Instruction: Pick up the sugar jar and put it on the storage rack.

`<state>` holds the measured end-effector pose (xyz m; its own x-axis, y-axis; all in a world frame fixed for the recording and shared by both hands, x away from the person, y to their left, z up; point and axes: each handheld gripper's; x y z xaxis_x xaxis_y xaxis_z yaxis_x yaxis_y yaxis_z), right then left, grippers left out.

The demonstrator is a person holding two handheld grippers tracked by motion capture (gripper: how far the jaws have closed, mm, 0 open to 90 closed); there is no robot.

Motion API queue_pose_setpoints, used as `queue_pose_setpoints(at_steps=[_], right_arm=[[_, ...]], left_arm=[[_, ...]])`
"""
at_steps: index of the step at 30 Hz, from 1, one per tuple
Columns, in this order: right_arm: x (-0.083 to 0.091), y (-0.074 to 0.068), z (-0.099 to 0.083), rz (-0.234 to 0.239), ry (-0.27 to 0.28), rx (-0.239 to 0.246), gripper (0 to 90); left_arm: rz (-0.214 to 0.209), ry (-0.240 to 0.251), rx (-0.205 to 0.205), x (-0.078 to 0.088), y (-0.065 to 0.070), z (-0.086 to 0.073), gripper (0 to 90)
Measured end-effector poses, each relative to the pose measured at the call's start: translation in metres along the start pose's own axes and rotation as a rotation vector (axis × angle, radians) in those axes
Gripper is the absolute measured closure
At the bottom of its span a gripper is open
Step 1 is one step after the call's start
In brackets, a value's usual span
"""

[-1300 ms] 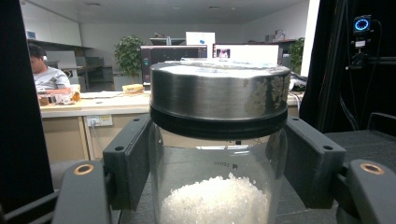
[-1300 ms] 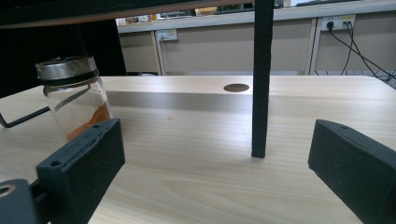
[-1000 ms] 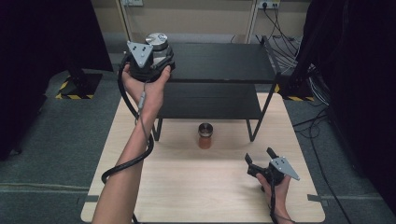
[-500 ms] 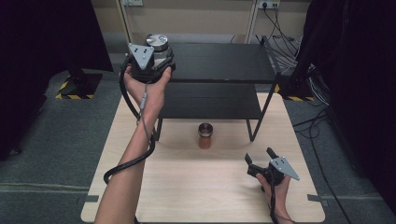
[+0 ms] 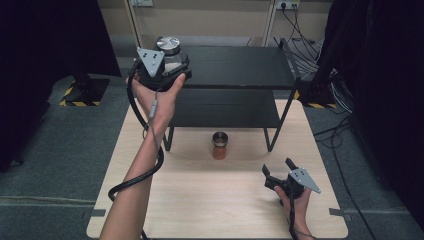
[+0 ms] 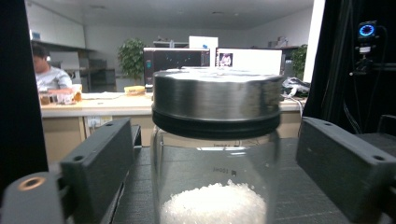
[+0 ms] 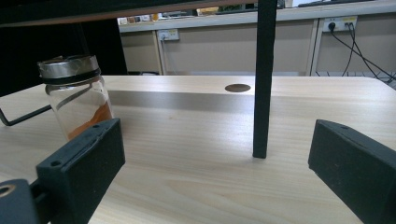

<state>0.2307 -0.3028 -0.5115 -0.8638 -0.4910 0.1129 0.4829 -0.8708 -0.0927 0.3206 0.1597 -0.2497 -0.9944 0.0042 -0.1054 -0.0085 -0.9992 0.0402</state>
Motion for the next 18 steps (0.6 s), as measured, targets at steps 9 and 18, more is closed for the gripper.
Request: queue_pose_setpoints(at_steps=[9,18], right_arm=[[0.000,-0.001,0.000,-0.001,-0.002,0.008,3.6],[0.000,-0.001,0.000,-0.003,-0.002,0.009,3.4]], left_arm=[[0.013,0.038,0.003,0.019,-0.009,-0.010,5.7],[-0.019,0.054,-0.007,0.044,-0.018,-0.022,5.7]])
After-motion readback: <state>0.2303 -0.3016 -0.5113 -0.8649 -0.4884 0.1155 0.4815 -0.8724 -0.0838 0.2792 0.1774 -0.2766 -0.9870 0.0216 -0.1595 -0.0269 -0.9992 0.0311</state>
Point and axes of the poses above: each handheld gripper's, and its own axes: x roughly backward along the jaws, z roughly out of its top, y roughly to its right, and after that the axes turned 9 degrees about z, right-handed
